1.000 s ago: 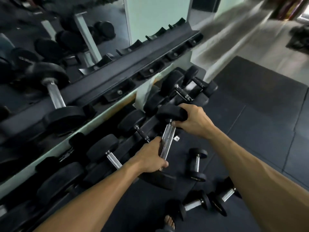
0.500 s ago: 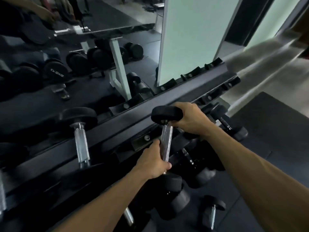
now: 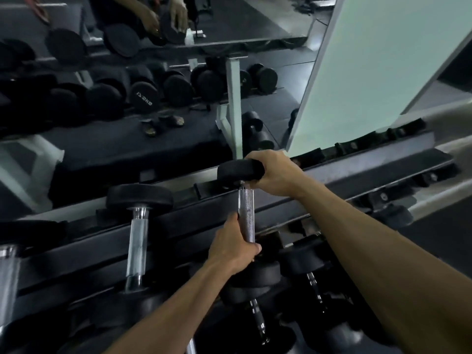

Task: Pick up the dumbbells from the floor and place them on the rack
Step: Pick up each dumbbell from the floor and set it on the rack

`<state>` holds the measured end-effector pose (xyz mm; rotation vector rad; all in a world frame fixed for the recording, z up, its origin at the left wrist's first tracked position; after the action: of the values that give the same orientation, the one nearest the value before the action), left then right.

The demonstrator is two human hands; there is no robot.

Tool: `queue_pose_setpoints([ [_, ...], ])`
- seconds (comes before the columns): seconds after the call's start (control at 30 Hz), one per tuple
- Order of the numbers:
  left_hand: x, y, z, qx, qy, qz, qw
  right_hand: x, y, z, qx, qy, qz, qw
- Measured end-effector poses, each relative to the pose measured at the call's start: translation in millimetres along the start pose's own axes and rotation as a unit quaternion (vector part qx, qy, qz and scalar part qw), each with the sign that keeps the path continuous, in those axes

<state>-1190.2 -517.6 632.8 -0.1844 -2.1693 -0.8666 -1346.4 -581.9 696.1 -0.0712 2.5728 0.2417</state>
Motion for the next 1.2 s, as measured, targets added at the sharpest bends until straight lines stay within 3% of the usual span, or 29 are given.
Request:
queue_pose_setpoints([
  [0.47,-0.2,-29.0,15.4,0.039,0.075,-0.033,0.996,10.2,-41.9,5.5,-0.087,0.013,-0.063,0.994],
  [0.9,-2.8,-30.8,6.1,0.009,0.122,0.001,0.993,5.4,-46.6,6.5,-0.081,0.024,-0.026,0.996],
  [1.2,-2.3,-19.6,-1.6,-0.003,0.042,0.012,0.999,15.3,-28.0,9.8,-0.035,0.047,0.015,0.998],
])
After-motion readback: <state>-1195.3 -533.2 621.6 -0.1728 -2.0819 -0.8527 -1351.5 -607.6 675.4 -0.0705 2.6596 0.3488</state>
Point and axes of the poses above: each hand's wrist, its own y-axis away from the middle knuckle, its own z-axis out of the palm, x = y × z, the point moved 2 cm from there along -y, towards the middle knuckle, and after that the axes turned 7 degrees about -x, right-handed, at the moved point
